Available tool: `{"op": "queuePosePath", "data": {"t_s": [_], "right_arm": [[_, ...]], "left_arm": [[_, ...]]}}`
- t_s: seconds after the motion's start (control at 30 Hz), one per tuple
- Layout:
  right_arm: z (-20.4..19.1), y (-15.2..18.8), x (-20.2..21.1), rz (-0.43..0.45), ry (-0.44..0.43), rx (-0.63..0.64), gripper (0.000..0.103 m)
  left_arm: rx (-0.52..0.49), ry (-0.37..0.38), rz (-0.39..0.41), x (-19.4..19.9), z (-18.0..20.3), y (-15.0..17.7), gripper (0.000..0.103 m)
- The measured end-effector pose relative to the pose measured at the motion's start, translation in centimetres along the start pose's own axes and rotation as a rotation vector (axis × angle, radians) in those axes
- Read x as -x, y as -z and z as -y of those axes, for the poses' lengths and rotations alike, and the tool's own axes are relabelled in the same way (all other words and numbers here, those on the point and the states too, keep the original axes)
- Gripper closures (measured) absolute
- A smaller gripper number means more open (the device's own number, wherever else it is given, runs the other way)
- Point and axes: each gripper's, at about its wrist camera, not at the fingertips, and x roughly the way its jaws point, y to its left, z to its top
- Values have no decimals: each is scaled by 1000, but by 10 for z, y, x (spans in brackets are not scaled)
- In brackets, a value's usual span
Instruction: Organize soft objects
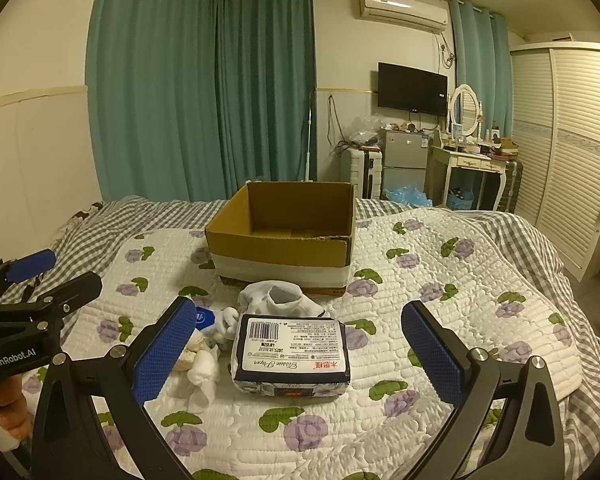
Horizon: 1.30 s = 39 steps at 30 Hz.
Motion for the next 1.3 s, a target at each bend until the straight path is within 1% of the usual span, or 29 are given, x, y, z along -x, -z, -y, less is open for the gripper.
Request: {"op": "queuePosePath", "data": {"t_s": [0.17, 0.73, 1.3], "right_arm": [[0, 2, -5, -18, -3, 0, 0], [-1, 5, -9, -34, -8, 10, 0], [-5, 5, -10, -40, 2, 36, 0]], "left_arm": [[2, 5, -11, -3, -2, -1, 13], [2, 8, -26, -8, -6, -2, 13], [9, 15, -20, -4, -8, 0, 13]]}}
